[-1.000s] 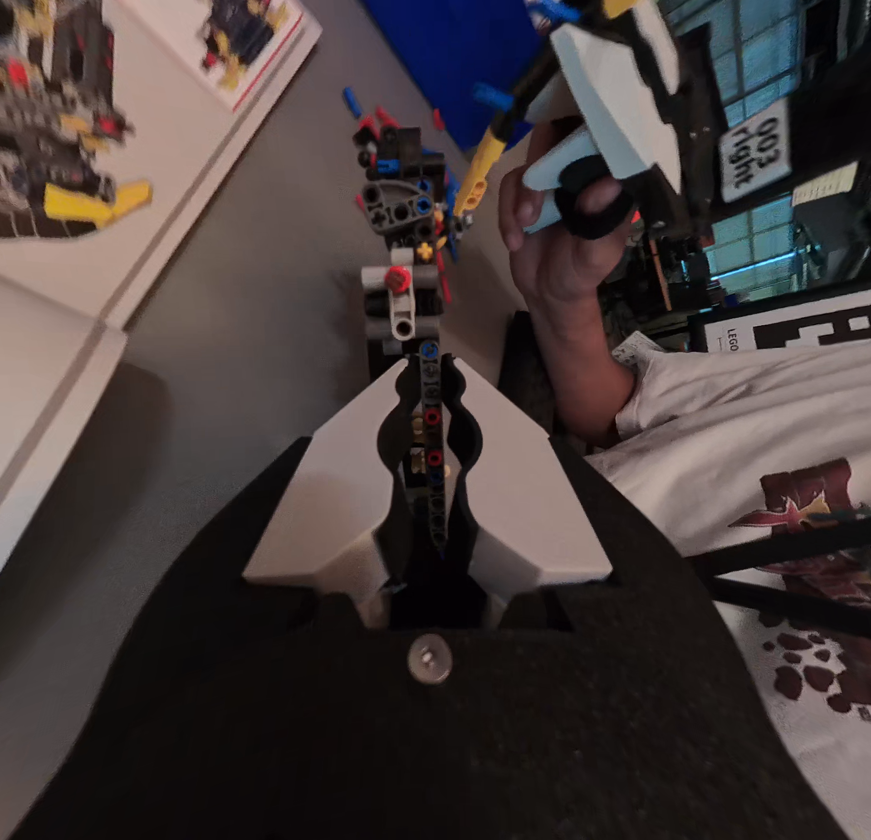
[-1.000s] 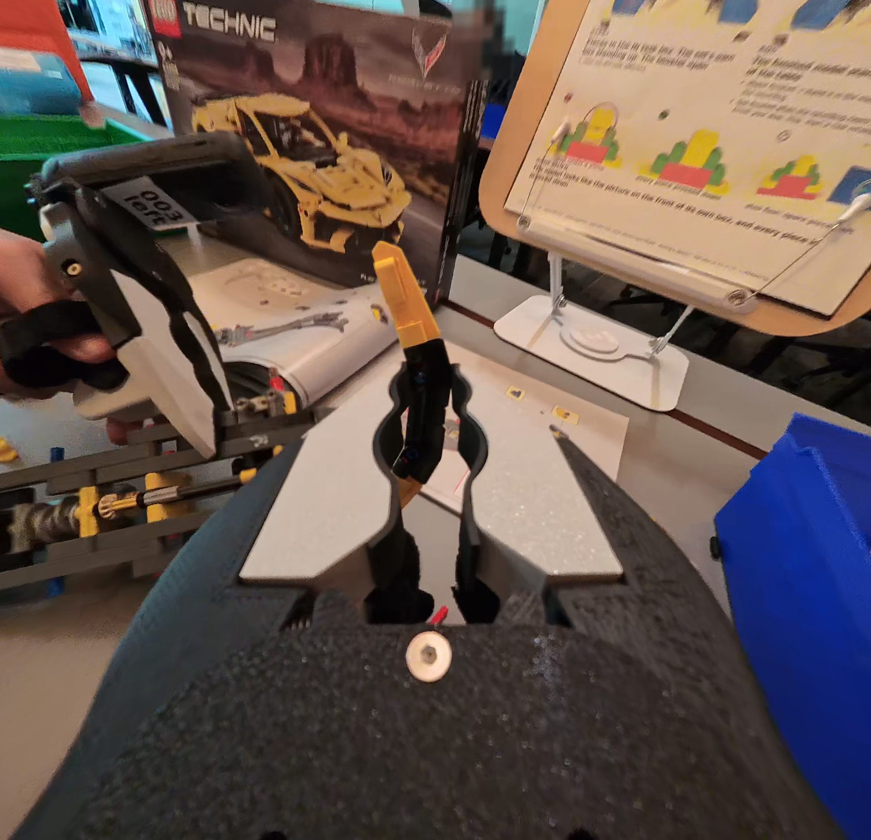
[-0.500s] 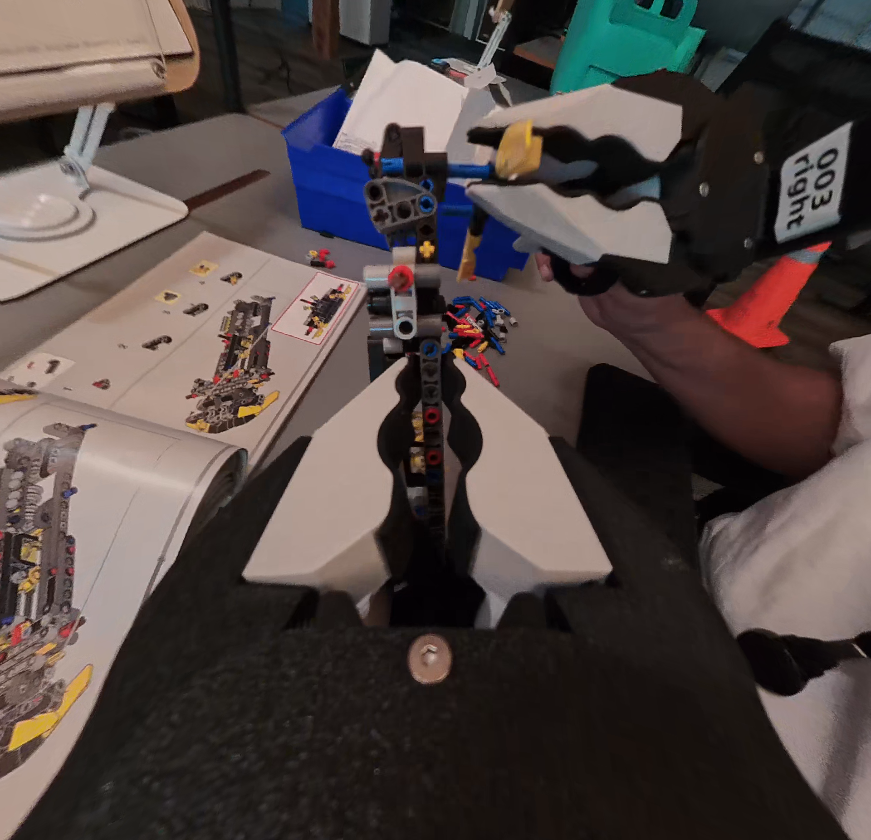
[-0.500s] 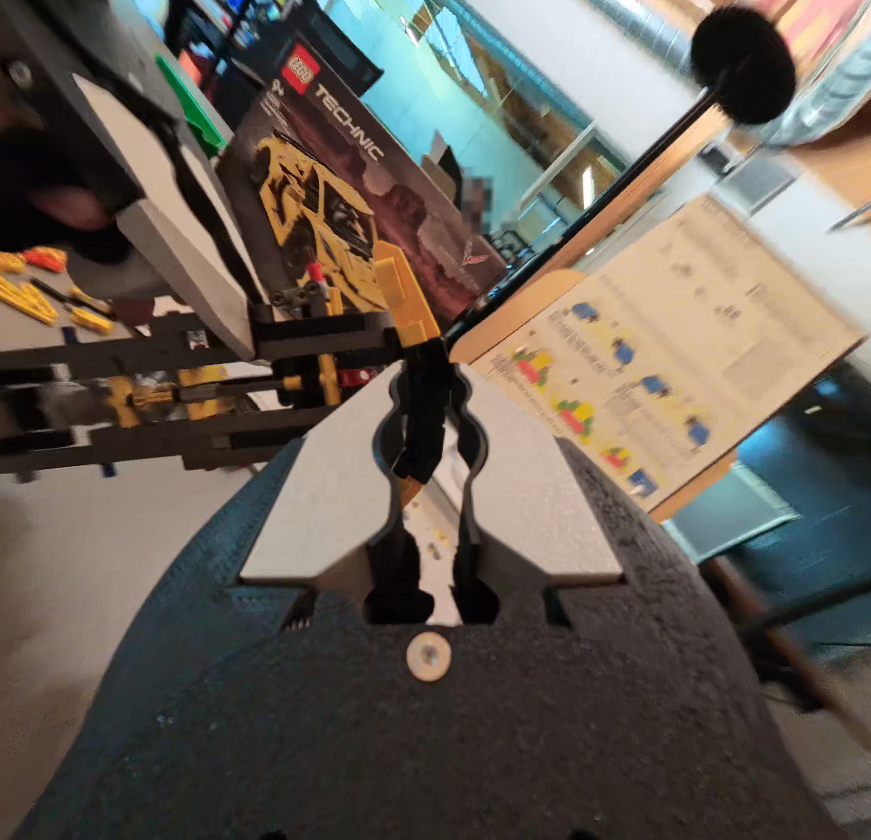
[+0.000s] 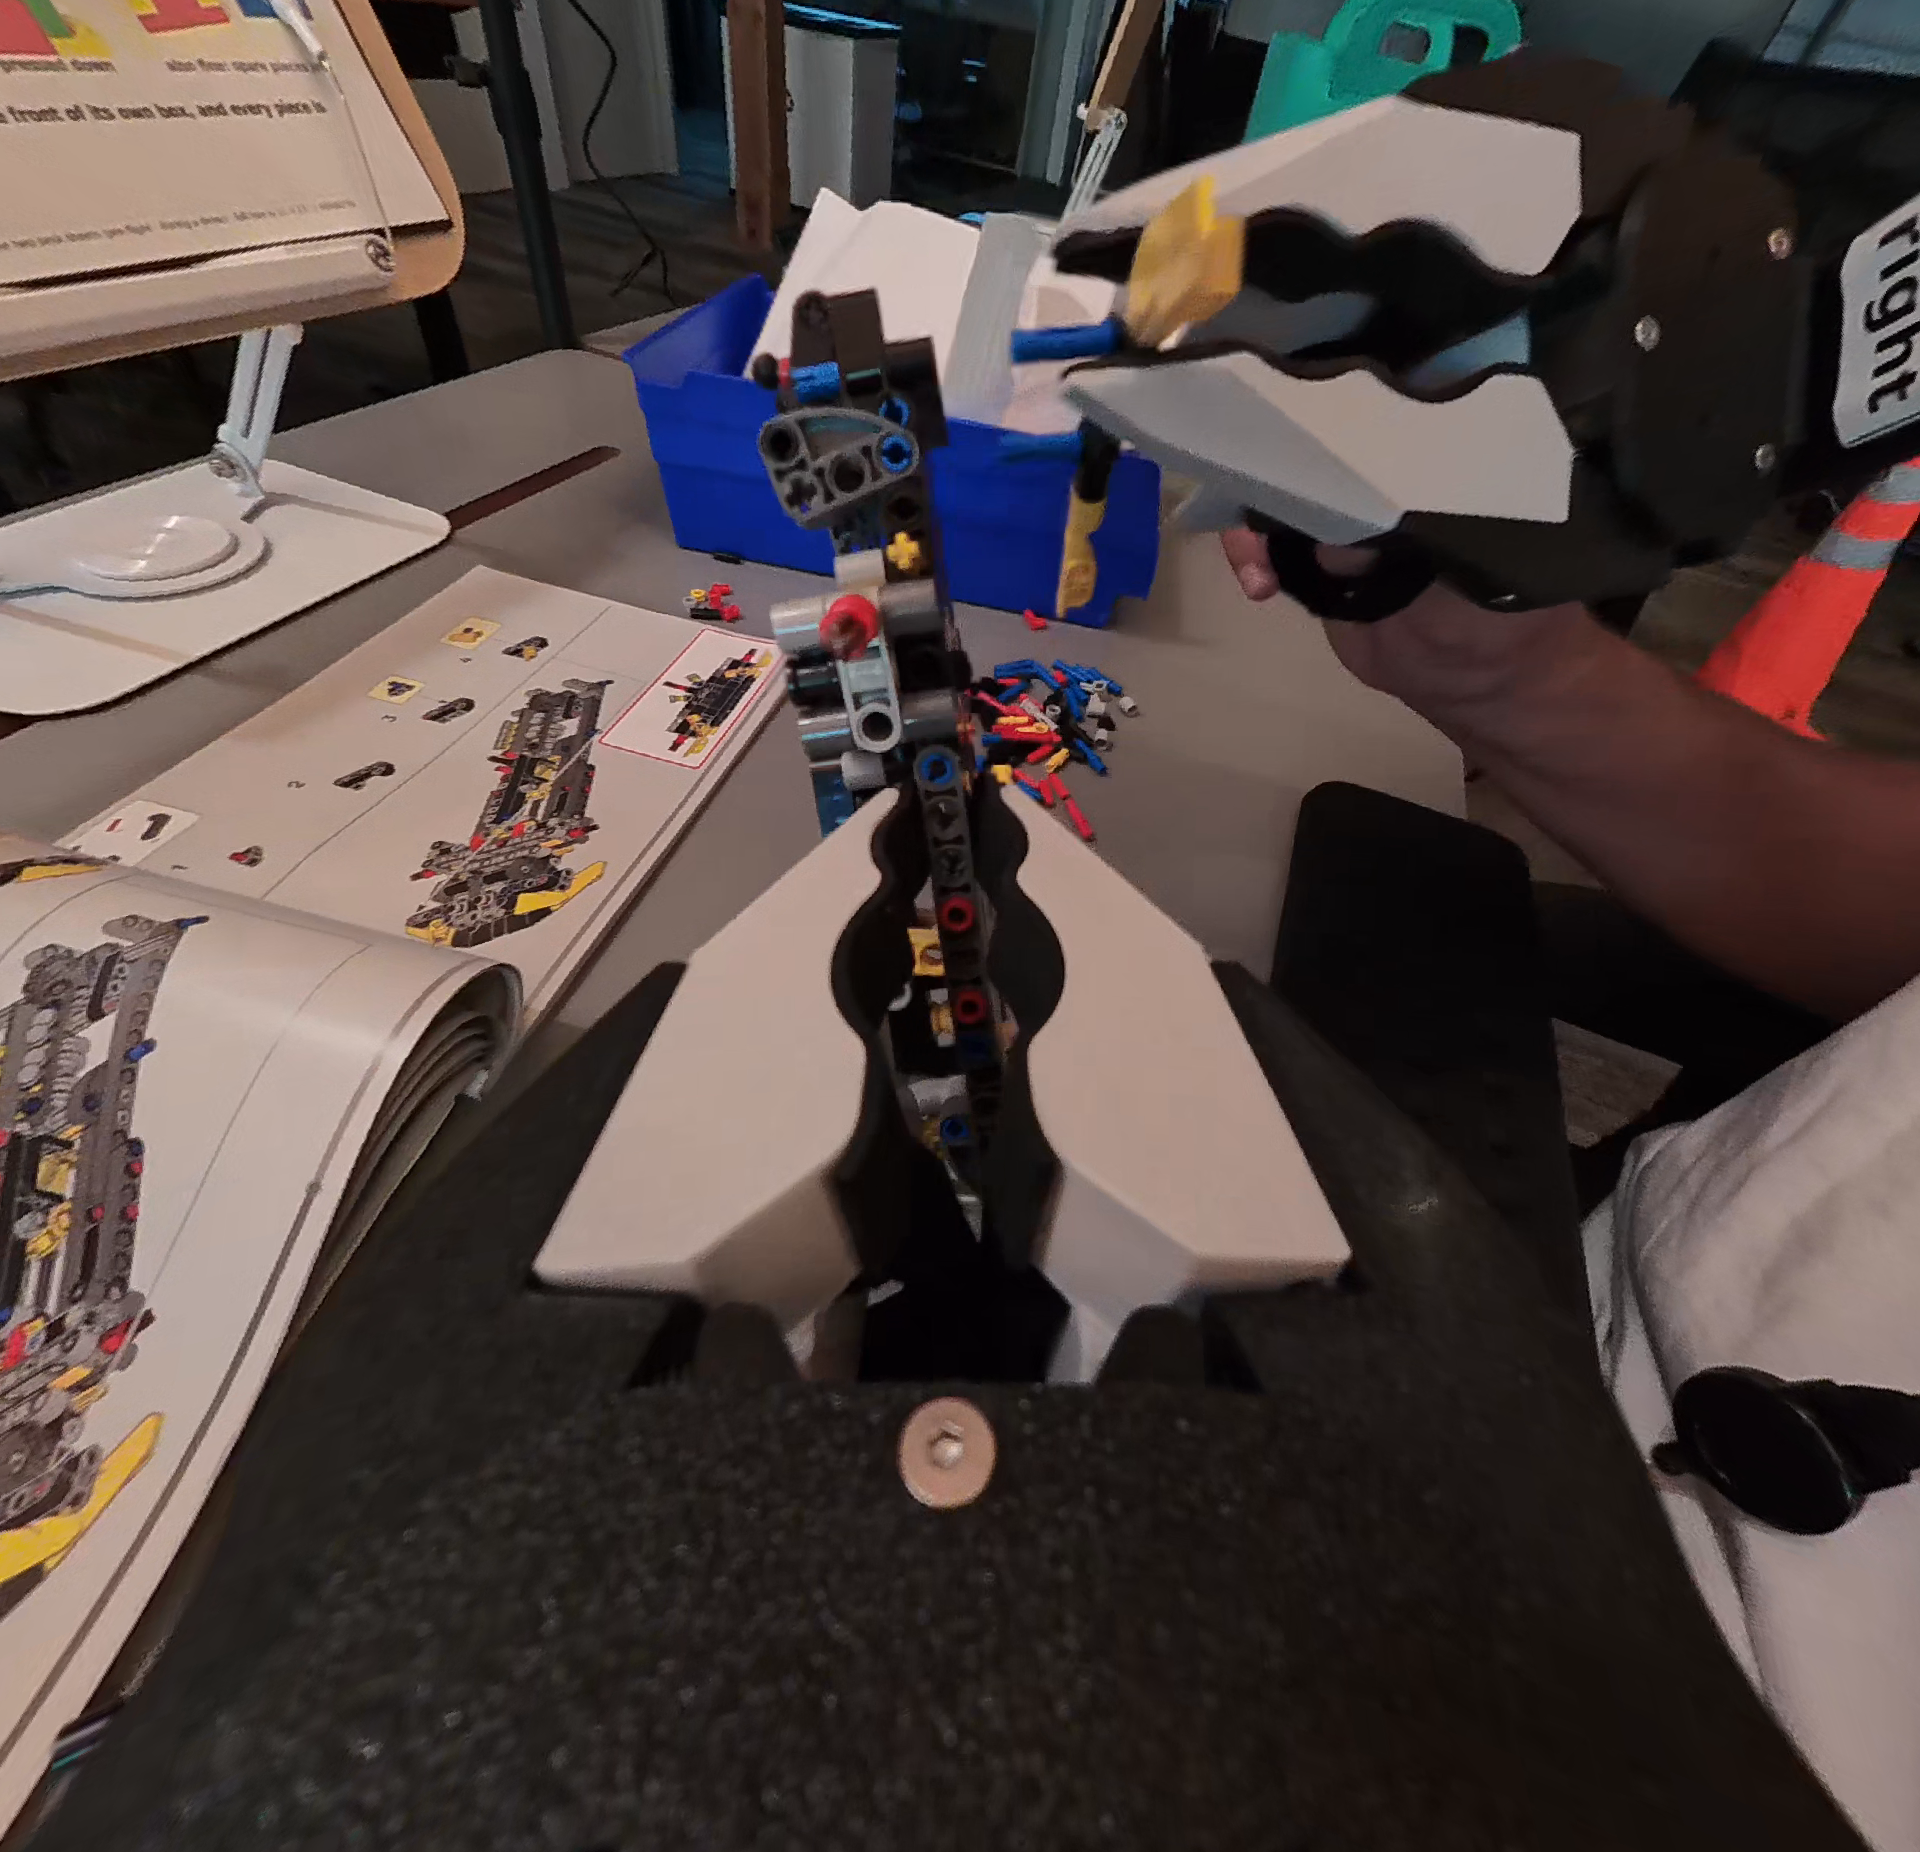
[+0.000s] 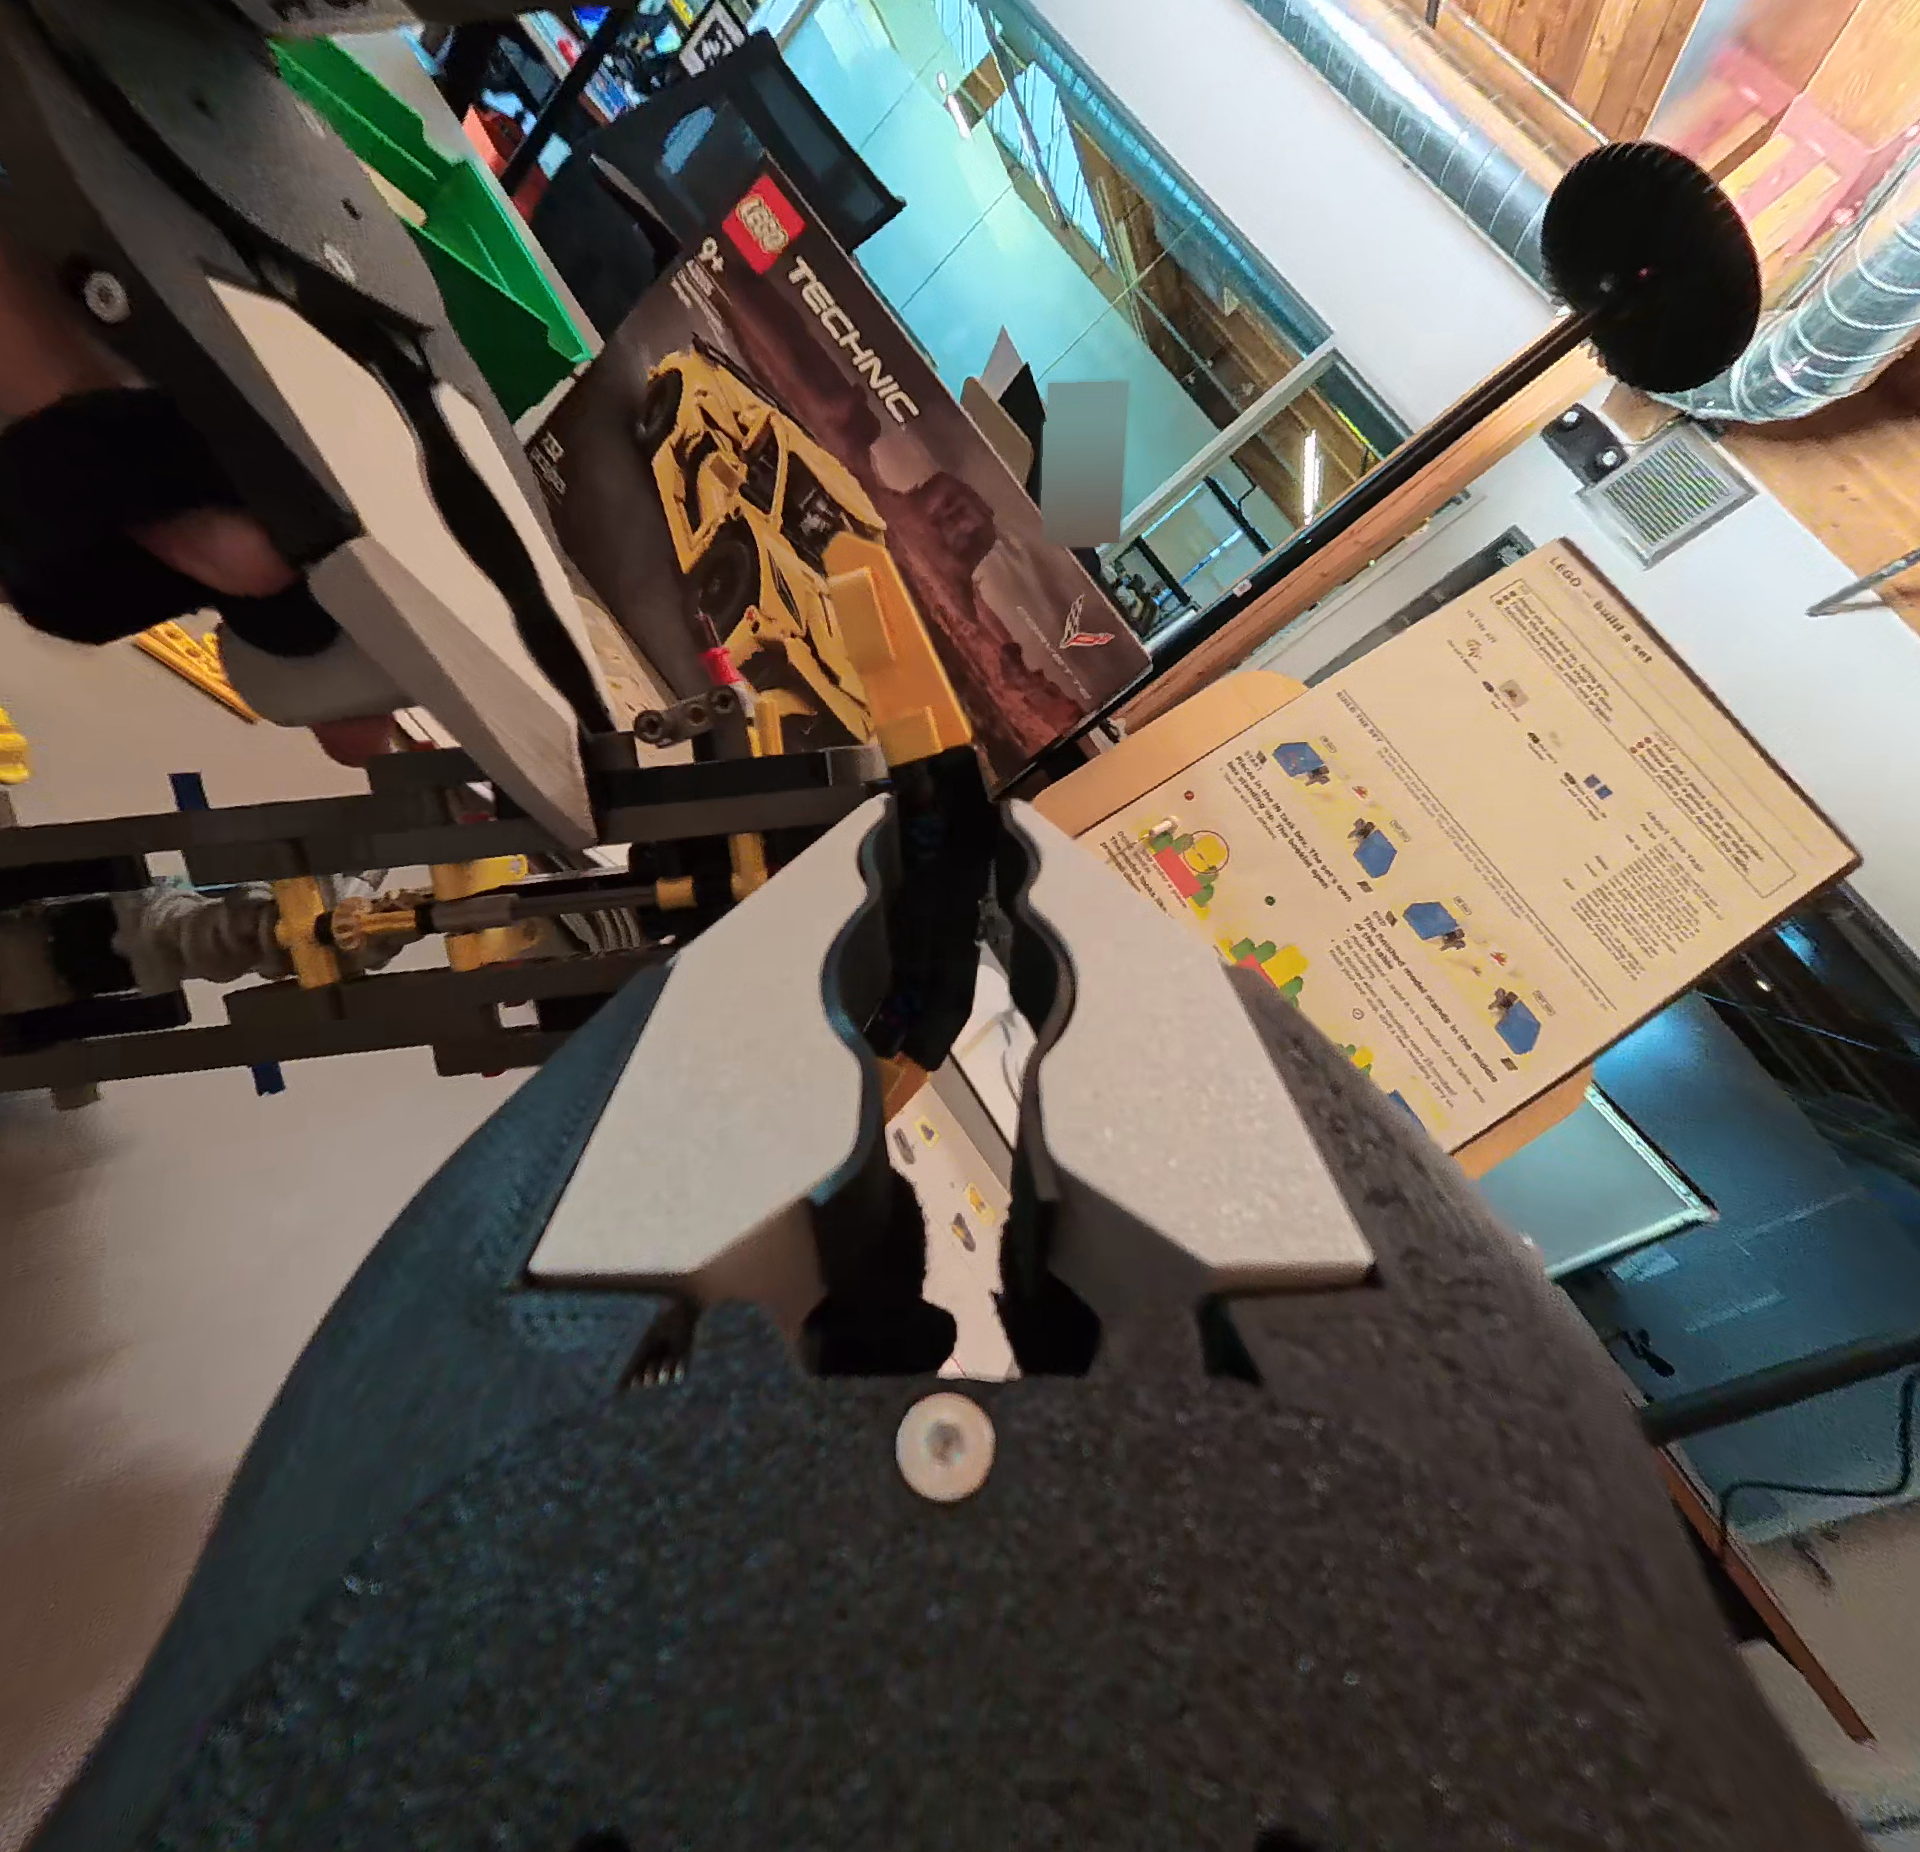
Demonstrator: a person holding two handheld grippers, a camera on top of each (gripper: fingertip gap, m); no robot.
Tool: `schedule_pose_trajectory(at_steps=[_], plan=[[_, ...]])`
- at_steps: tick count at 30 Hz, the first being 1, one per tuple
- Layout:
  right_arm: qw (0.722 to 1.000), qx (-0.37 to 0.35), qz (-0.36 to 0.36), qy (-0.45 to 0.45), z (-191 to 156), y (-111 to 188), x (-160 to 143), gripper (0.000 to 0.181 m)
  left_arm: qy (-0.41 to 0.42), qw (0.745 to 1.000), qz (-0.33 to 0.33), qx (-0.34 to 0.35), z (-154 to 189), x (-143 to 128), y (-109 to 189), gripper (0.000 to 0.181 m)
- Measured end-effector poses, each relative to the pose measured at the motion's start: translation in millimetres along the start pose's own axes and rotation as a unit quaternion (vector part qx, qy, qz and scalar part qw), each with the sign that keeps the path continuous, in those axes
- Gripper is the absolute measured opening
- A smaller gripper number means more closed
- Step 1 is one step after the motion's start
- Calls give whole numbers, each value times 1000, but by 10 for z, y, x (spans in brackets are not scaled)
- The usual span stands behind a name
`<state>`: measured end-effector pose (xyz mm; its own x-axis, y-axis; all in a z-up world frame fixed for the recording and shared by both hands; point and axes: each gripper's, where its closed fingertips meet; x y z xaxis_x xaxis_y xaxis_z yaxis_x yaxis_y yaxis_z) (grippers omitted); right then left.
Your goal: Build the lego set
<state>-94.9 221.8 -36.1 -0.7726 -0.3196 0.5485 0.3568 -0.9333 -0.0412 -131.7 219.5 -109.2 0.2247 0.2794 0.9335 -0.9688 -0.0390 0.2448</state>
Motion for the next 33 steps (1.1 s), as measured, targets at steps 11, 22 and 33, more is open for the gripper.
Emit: schedule_pose_trajectory(at_steps=[11,22,33], plan=[[998,66,7,18,-48,-51,168,15,-9,999,31,-17,208,-68,163,7],[991,101,-4,93,-137,-16,431,15,-28,999,44,-14,321,-125,305,7],[990,113,-2,86,-159,50,471,15,-21,998,57,-23,377,-149,385,7]])
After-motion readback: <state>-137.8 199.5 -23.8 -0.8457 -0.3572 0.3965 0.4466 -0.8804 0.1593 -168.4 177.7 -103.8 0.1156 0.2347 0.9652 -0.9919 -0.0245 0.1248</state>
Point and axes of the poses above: each gripper's, where its closed fingertips meet, y back along the fingers, x out of its top, z = x × y across the jaws, and after that the axes turned 8 degrees about y, right-handed
